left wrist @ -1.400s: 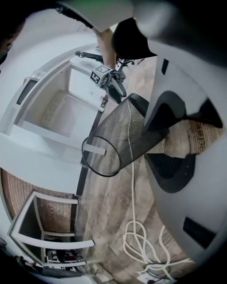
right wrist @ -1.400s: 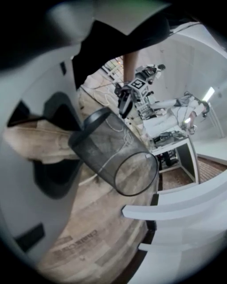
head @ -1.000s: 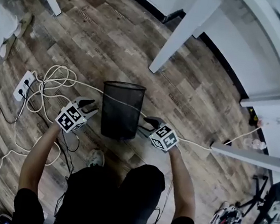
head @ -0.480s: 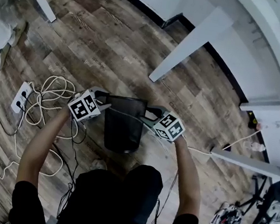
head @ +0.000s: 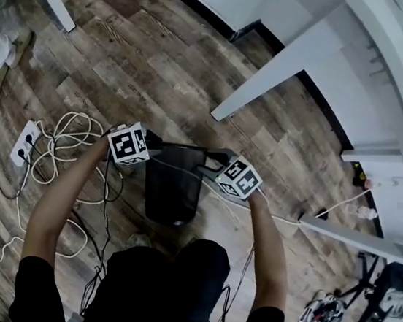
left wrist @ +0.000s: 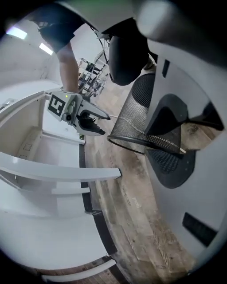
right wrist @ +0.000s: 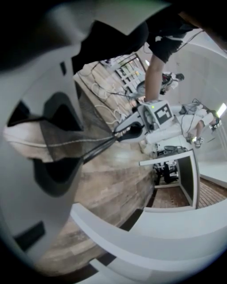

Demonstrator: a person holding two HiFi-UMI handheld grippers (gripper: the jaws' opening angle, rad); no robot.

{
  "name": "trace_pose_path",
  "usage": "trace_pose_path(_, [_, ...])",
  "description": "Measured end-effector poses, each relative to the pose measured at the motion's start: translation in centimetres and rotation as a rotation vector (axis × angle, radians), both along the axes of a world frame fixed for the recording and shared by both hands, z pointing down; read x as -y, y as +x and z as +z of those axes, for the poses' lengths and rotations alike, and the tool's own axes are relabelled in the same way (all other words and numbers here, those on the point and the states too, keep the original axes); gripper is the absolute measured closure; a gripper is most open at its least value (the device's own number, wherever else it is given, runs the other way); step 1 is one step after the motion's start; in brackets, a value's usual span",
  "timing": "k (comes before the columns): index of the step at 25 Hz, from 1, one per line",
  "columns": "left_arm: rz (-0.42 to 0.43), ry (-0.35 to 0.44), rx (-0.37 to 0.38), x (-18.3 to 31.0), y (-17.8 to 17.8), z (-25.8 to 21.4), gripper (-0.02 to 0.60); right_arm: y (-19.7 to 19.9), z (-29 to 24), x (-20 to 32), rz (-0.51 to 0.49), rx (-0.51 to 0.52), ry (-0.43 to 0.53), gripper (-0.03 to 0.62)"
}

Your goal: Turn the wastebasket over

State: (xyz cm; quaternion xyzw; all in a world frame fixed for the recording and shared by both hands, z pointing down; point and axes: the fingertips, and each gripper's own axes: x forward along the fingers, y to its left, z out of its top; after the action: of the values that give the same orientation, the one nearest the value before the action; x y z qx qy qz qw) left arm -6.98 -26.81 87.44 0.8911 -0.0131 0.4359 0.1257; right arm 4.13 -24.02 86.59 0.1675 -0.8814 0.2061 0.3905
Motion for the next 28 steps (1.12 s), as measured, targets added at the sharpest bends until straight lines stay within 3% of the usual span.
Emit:
trace_pose_path(6, [0.010, -0.048, -0.015, 0.0, 1.0, -0.1, 0.452, -0.2, -0.1, -0.9, -0.012, 0.008, -0.003, 0.390])
trace_pose_path(9, [0.019, -0.091, -0.011, 0.6, 1.3, 0.0, 0.391, -0.1, -0.1, -1.2, -0.009, 0.012, -0.003, 0.390])
trace_pose_path(11, [0.053, -0.149, -0.009, 0.3, 1.4, -0.1, 0.399, -0.1, 0.0, -1.4, -0.006, 0.017, 0.001, 0.390])
trace_pose_path(14, [0.082, -0.202, -0.035, -0.2, 1.7, -0.3, 0.460, -0.2, 0.3, -1.8, -0.005, 0.018, 0.002, 0.390])
trace_pose_path(22, [0.175, -0.180, -0.031, -1.3, 1.5, -0.7, 0.503, -0.2, 0.4, -2.9, 0.013, 0.030, -0.011, 0.391])
trace_pose_path(28, [0.159, -0.193, -0.012, -3.2, 0.8, -2.0, 0.518, -0.4, -0.2, -4.7, 0.009, 0.030, -0.012, 0.391])
